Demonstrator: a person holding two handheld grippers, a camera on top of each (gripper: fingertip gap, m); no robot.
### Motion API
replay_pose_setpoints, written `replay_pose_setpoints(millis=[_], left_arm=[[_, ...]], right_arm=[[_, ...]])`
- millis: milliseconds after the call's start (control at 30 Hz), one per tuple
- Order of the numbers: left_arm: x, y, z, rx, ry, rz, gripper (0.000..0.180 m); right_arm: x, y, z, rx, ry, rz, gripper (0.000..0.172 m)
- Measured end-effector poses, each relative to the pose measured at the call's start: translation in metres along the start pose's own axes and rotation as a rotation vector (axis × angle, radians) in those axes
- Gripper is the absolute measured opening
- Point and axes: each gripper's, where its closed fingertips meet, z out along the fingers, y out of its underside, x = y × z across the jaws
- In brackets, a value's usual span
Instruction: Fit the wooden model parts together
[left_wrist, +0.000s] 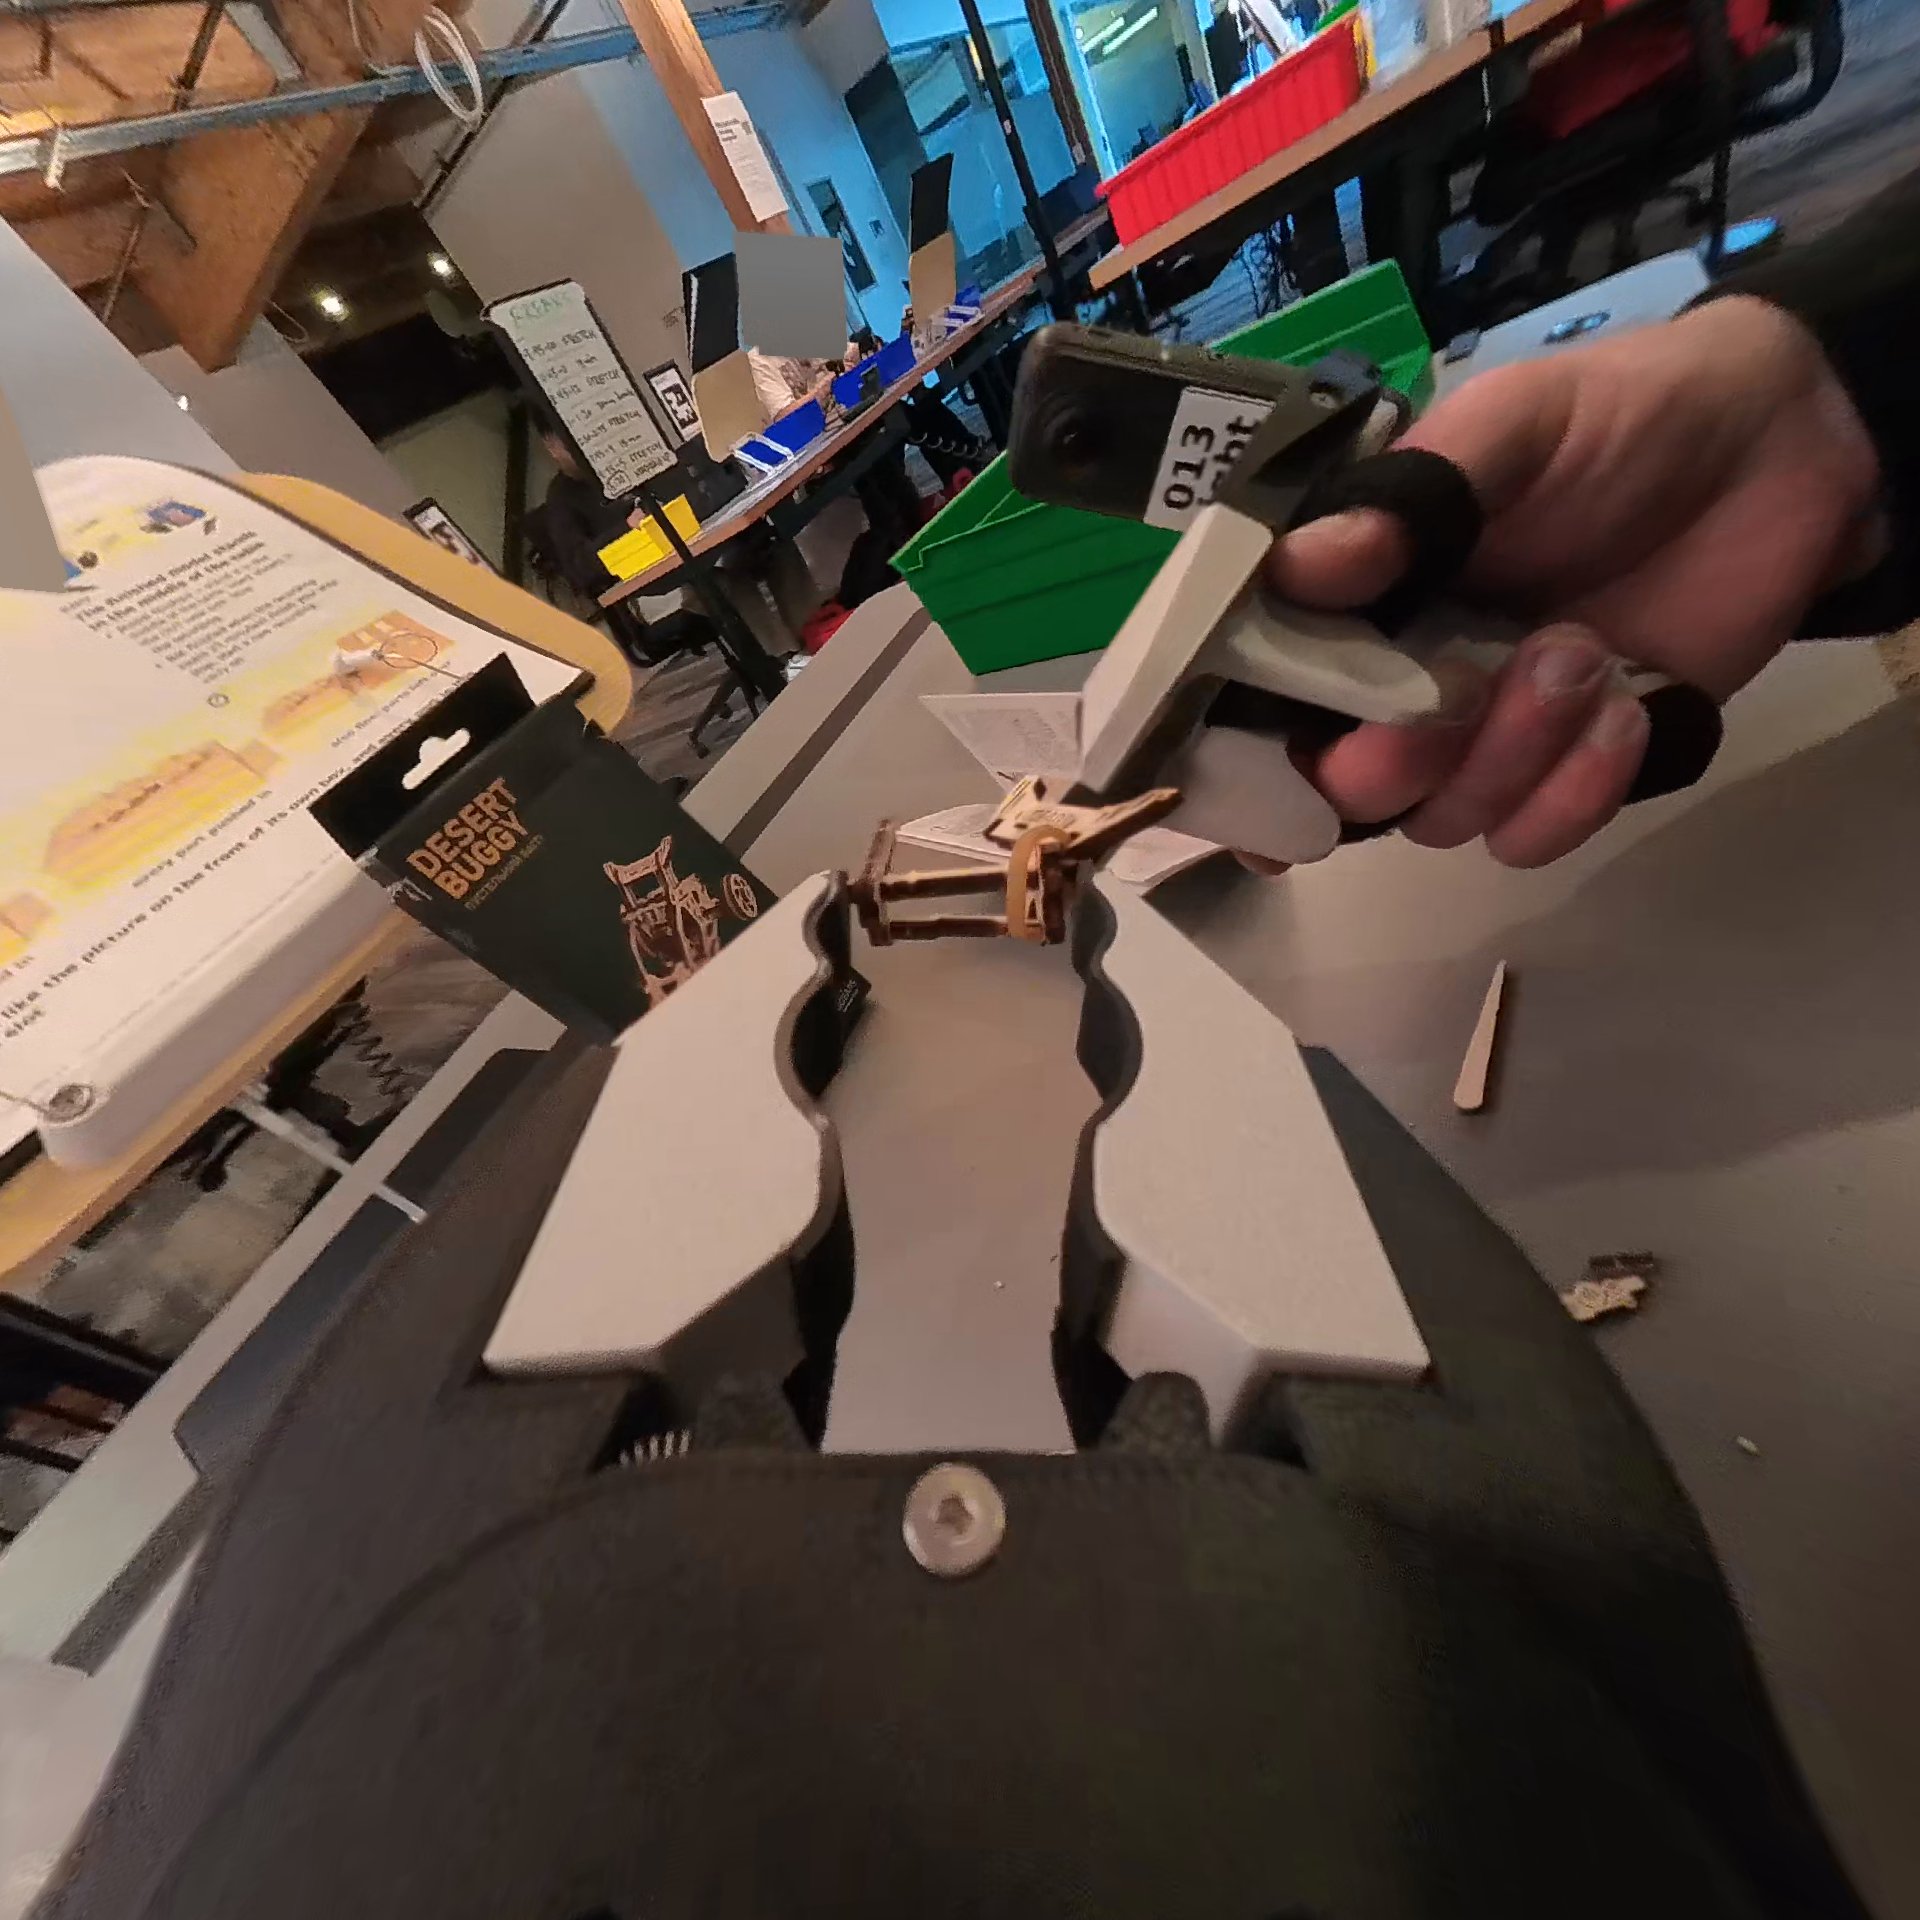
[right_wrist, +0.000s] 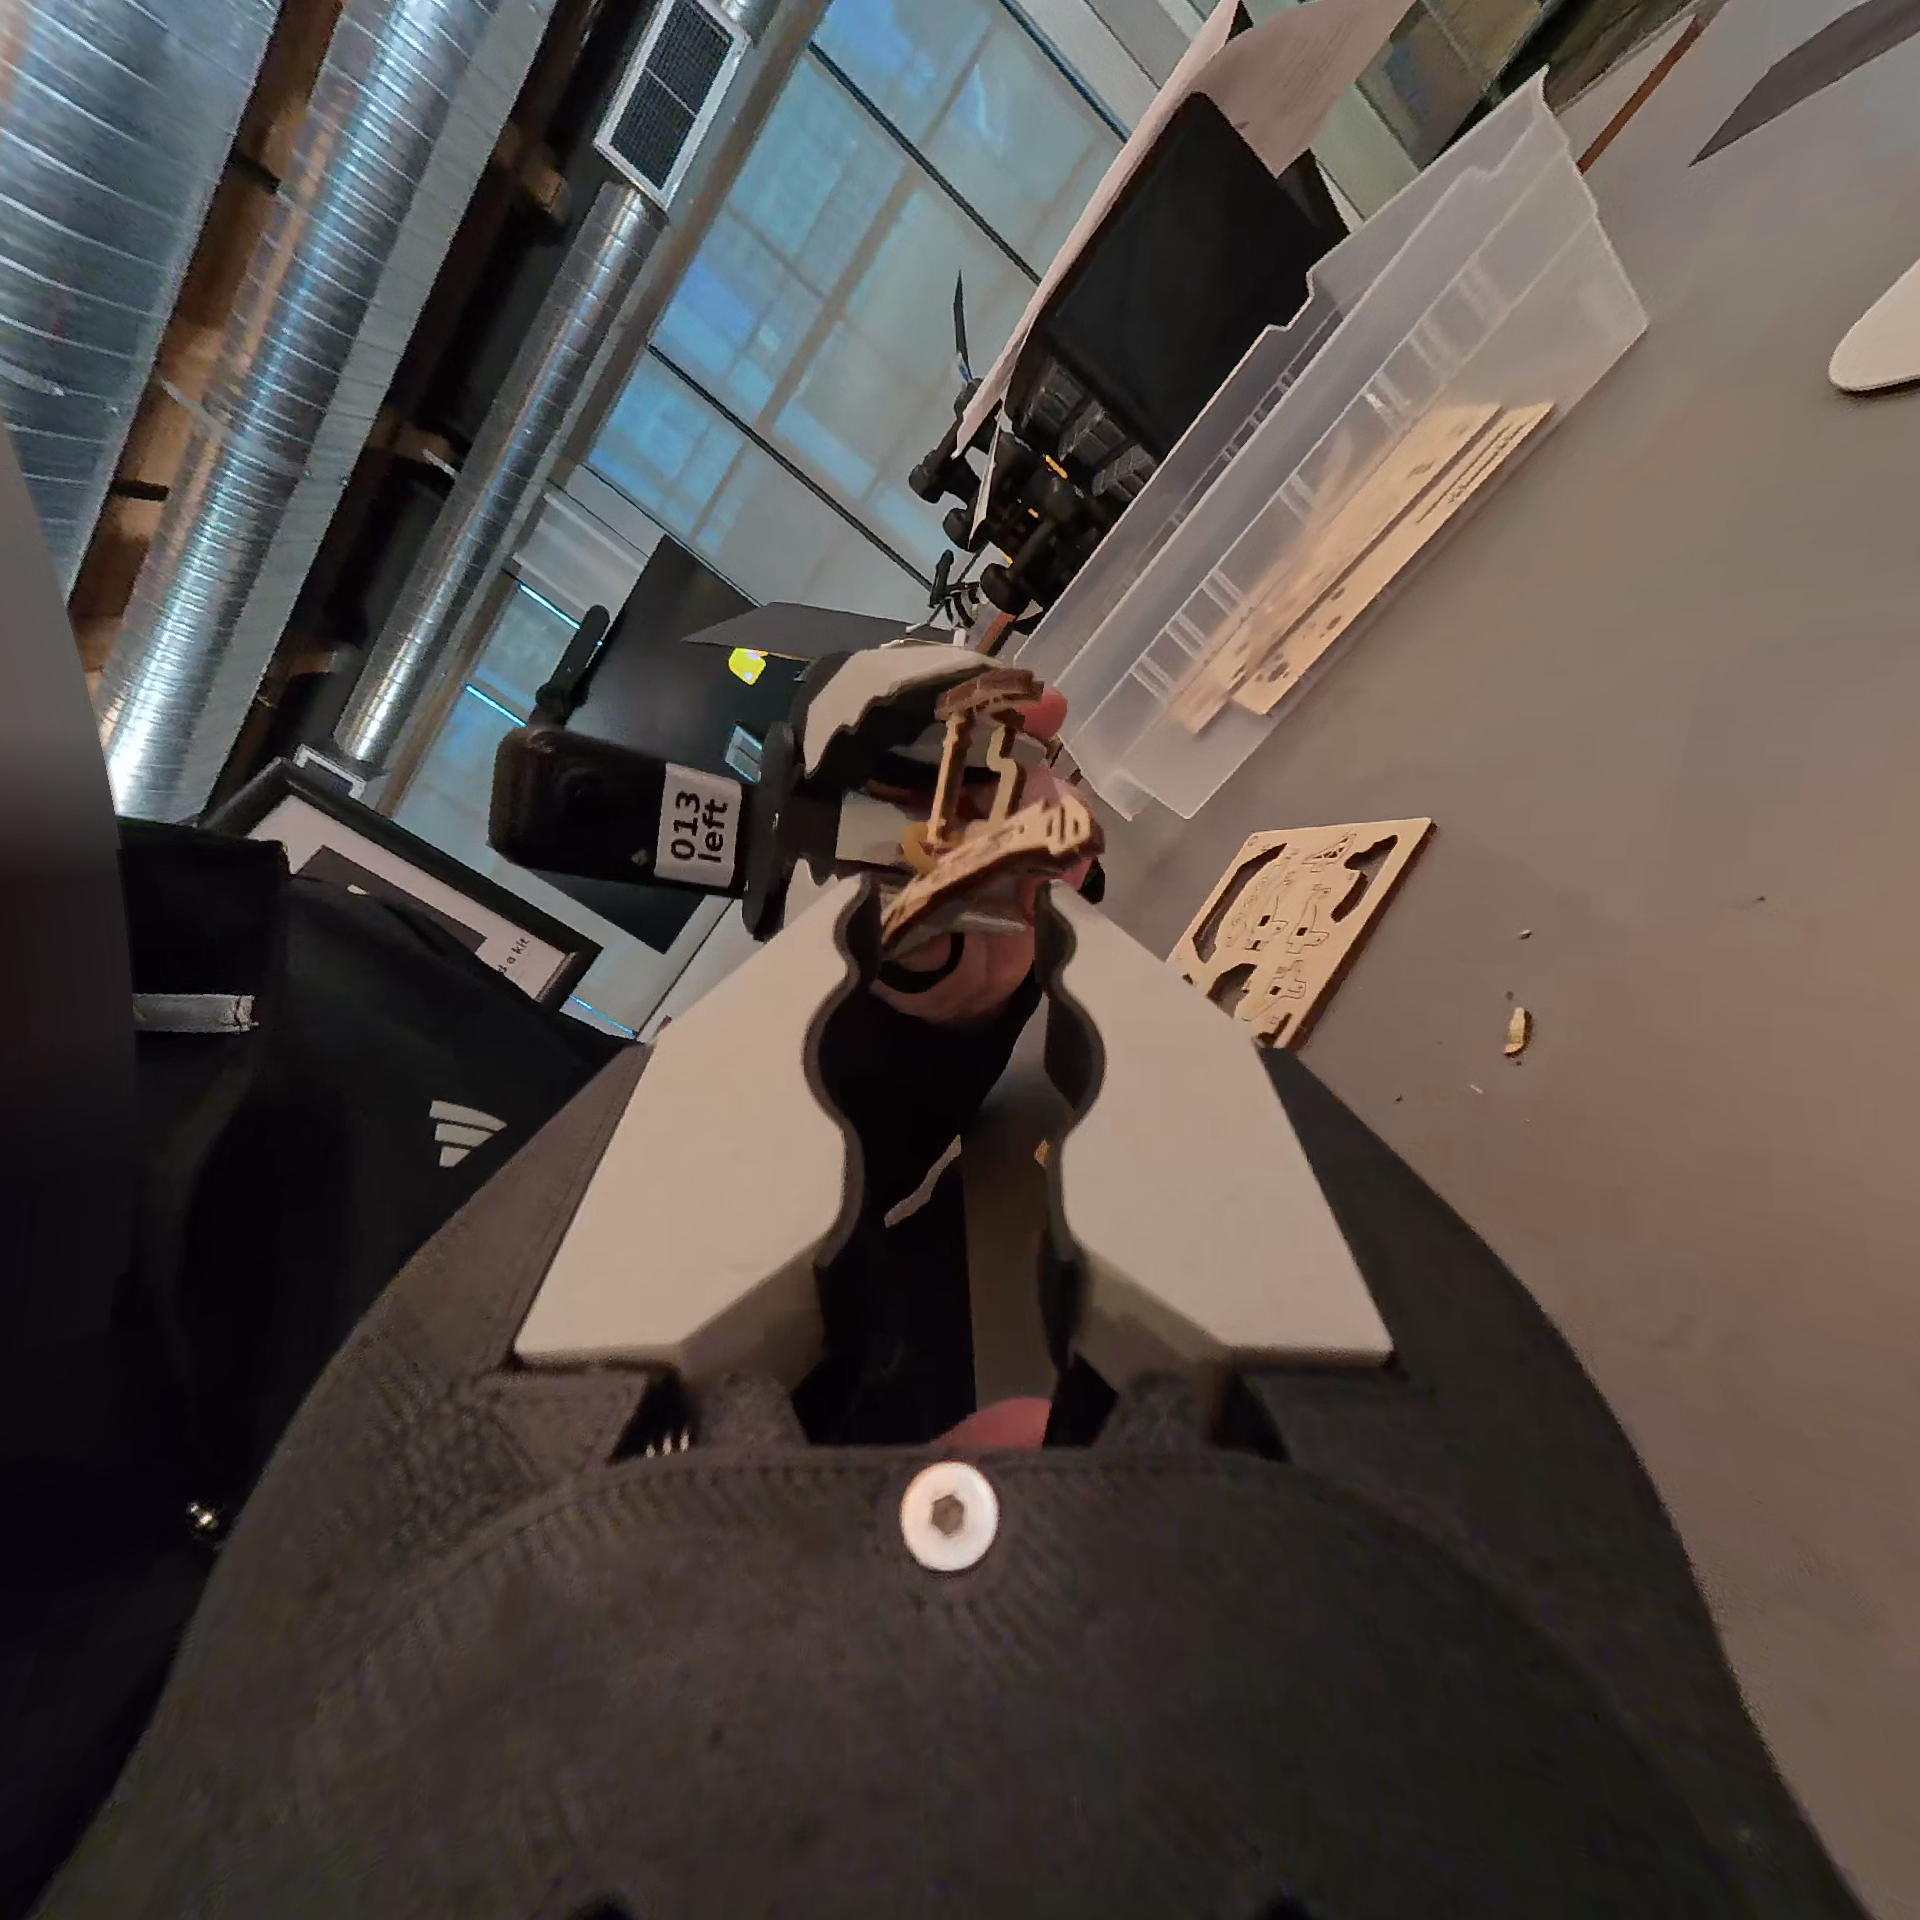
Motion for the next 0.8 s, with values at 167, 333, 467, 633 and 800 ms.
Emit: replay_pose_setpoints(millis=[167,333,467,633,800], left_arm=[[0.001,-0.001,0.002,-0.024,-0.029,0.098,0.040],[0.004,0.001,0.003,-0.051,-0.036,0.172,0.041],[0.003,0.002,0.004,-0.056,-0.043,0.183,0.041],[0.003,-0.003,0.003,-0.046,-0.043,0.190,0.041],[0.002,-0.006,0.002,-0.032,-0.050,0.183,0.040]], right_arm=[[0.005,-0.004,-0.001,0.040,-0.007,0.050,0.011],[0.006,-0.004,-0.002,0.049,-0.012,0.073,0.003],[0.004,-0.006,-0.002,0.053,-0.020,0.070,0.001],[0.006,-0.008,-0.005,0.066,-0.017,0.071,0.000],[0.004,-0.013,-0.008,0.076,-0.025,0.060,0.000]])
